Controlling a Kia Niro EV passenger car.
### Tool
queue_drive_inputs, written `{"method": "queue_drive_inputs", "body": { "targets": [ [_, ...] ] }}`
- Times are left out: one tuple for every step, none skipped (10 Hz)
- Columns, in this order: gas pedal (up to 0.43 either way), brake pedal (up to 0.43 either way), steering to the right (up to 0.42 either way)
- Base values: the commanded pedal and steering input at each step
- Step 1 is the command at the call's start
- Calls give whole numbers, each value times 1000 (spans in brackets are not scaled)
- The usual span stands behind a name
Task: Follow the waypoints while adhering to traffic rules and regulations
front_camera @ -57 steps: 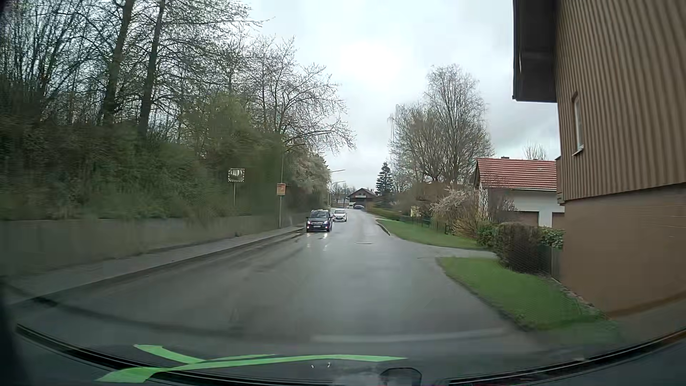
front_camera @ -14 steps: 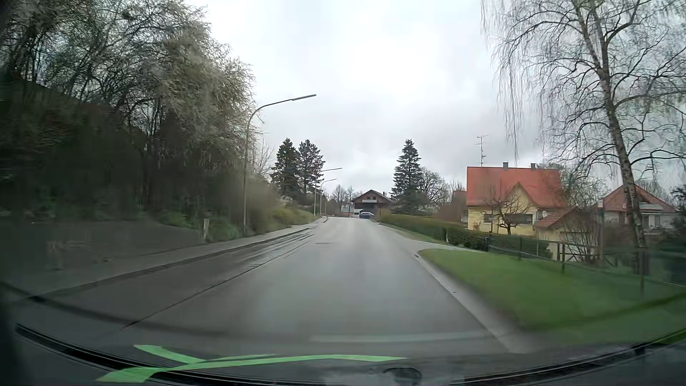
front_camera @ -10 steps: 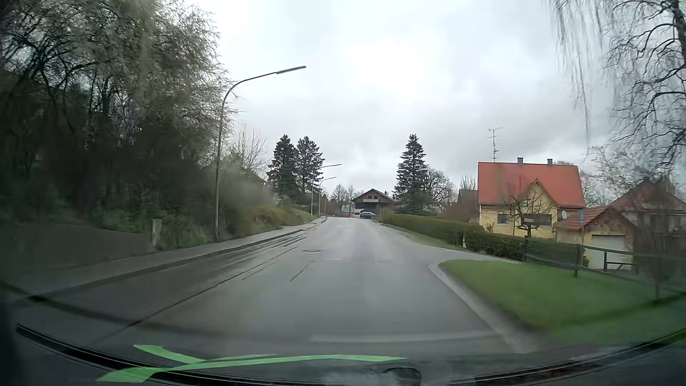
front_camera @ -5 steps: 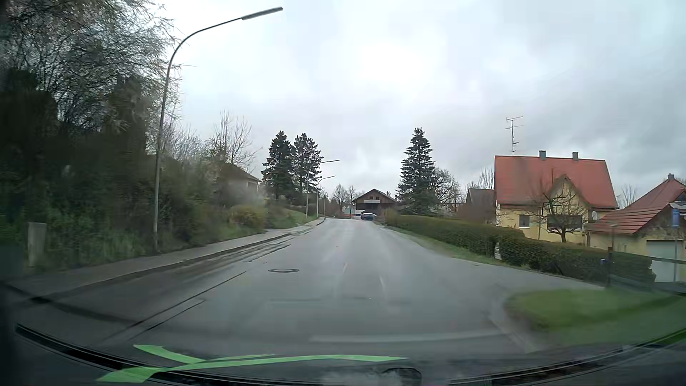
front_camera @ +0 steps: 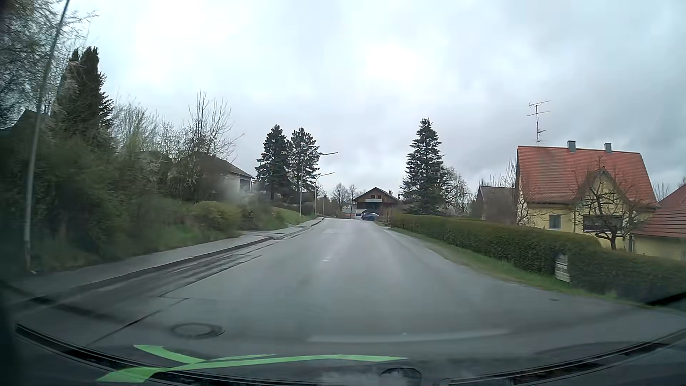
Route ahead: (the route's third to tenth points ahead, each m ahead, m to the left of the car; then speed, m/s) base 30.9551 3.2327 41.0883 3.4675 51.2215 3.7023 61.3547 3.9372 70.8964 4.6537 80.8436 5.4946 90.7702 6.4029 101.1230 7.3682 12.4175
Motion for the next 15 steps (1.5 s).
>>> {"method": "queue_drive_inputs", "body": {
  "targets": [
    [98, 0, -2],
    [98, 0, -2],
    [98, 0, -2],
    [118, 0, -2],
    [130, 0, -2],
    [130, 0, -2],
    [130, 0, -1],
    [138, 0, -2],
    [138, 0, -2],
    [138, 0, -2],
    [138, 0, -1],
    [138, 0, -1],
    [130, 0, -1],
    [118, 0, -2],
    [59, 0, -1]
  ]
}}
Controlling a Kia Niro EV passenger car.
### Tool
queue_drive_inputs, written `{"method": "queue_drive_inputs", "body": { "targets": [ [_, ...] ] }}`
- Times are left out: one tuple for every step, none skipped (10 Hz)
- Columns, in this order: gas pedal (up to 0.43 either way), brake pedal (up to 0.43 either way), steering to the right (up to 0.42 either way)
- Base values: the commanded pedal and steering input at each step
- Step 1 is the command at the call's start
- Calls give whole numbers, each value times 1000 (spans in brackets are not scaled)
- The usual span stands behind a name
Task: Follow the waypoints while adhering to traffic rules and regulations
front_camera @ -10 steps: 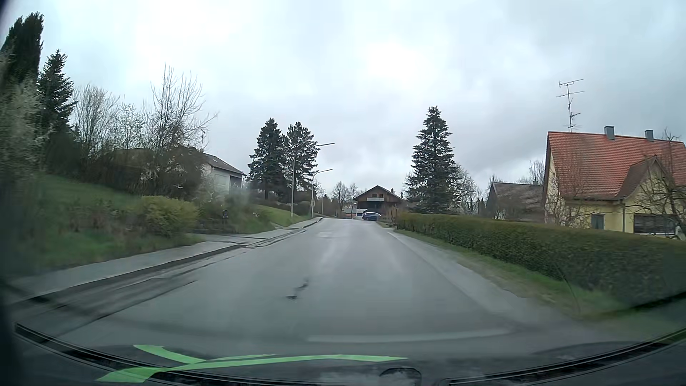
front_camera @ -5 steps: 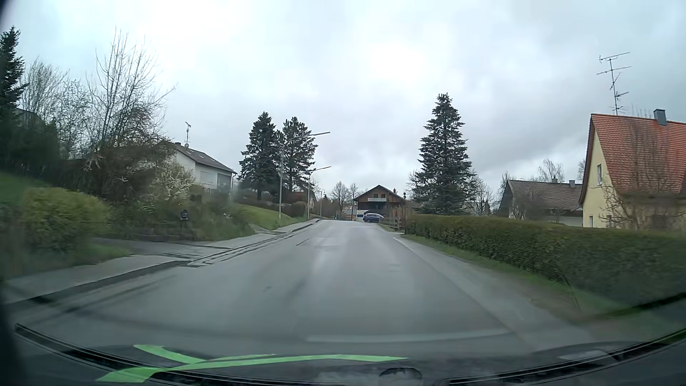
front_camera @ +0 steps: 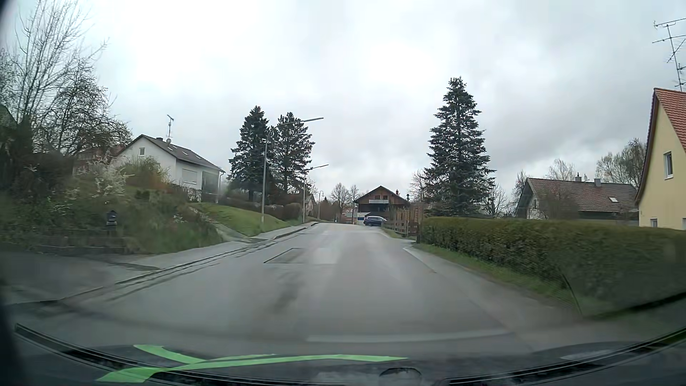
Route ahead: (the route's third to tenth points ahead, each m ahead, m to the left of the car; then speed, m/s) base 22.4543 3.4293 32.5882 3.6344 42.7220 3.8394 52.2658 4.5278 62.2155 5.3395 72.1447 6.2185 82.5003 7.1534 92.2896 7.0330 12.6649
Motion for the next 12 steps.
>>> {"method": "queue_drive_inputs", "body": {
  "targets": [
    [47, 0, -2],
    [47, 0, -7],
    [59, 0, -9],
    [67, 0, -9],
    [67, 0, -9],
    [87, 0, -9],
    [87, 0, -9],
    [87, 0, -9],
    [87, 0, -9],
    [87, 0, -9],
    [87, 0, -9],
    [87, 0, -9]
  ]
}}
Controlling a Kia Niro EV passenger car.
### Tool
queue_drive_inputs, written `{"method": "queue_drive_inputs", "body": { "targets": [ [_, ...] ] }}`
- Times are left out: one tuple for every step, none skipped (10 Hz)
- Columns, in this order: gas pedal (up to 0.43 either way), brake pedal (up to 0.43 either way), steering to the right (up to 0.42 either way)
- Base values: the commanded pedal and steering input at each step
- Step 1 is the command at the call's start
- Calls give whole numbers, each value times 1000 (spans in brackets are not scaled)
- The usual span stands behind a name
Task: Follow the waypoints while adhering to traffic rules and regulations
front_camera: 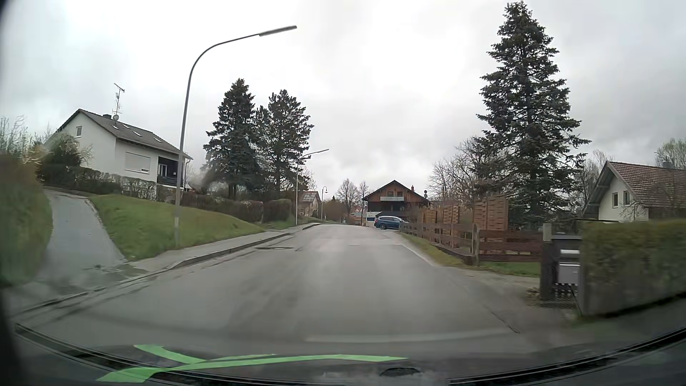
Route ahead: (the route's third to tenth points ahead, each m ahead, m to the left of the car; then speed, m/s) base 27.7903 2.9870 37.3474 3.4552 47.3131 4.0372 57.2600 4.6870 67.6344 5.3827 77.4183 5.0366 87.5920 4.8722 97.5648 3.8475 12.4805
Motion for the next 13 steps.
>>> {"method": "queue_drive_inputs", "body": {
  "targets": [
    [87, 0, -9],
    [87, 0, -9],
    [87, 0, -9],
    [87, 0, -9],
    [87, 0, -9],
    [87, 0, -9],
    [87, 0, -9],
    [87, 0, -9],
    [87, 0, -9],
    [87, 0, -9],
    [87, 0, -9],
    [87, 0, -9],
    [87, 0, -9]
  ]
}}
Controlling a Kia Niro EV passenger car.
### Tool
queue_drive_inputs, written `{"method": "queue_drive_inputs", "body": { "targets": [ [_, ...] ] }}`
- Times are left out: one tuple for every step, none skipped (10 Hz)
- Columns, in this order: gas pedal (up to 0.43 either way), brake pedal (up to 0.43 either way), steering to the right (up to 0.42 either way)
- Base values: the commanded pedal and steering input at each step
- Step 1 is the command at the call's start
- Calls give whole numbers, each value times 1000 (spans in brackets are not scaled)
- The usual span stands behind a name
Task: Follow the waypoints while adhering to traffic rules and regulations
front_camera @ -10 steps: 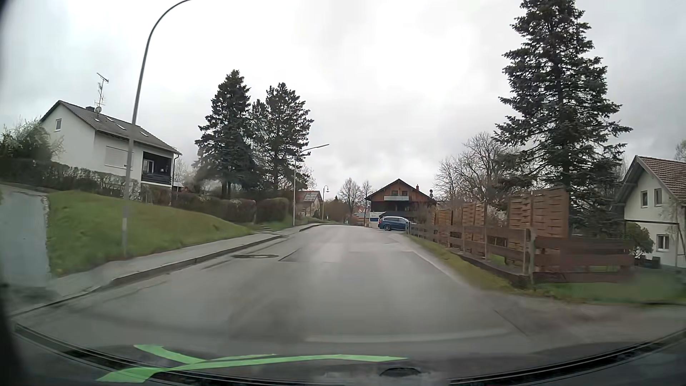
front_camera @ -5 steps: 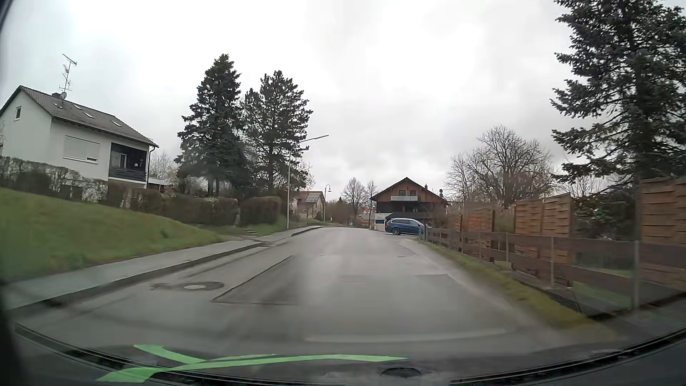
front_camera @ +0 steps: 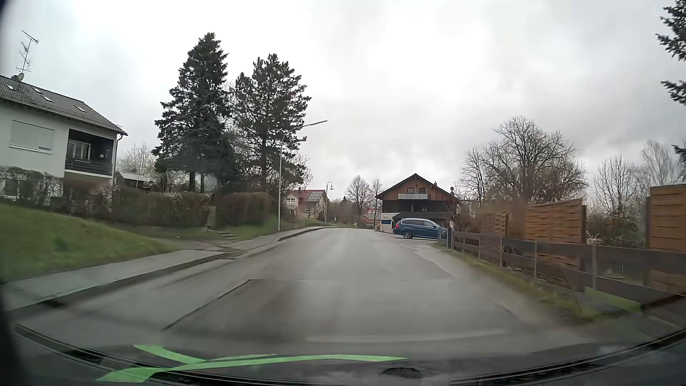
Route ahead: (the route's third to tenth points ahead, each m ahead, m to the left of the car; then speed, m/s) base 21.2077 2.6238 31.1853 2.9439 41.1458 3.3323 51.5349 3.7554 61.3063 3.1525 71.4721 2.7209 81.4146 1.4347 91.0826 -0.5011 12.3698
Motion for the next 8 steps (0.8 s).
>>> {"method": "queue_drive_inputs", "body": {
  "targets": [
    [87, 0, -9],
    [79, 0, -9],
    [79, 0, -9],
    [79, 0, -8],
    [79, 0, -7],
    [79, 0, -6],
    [87, 0, -6],
    [87, 0, -6]
  ]
}}
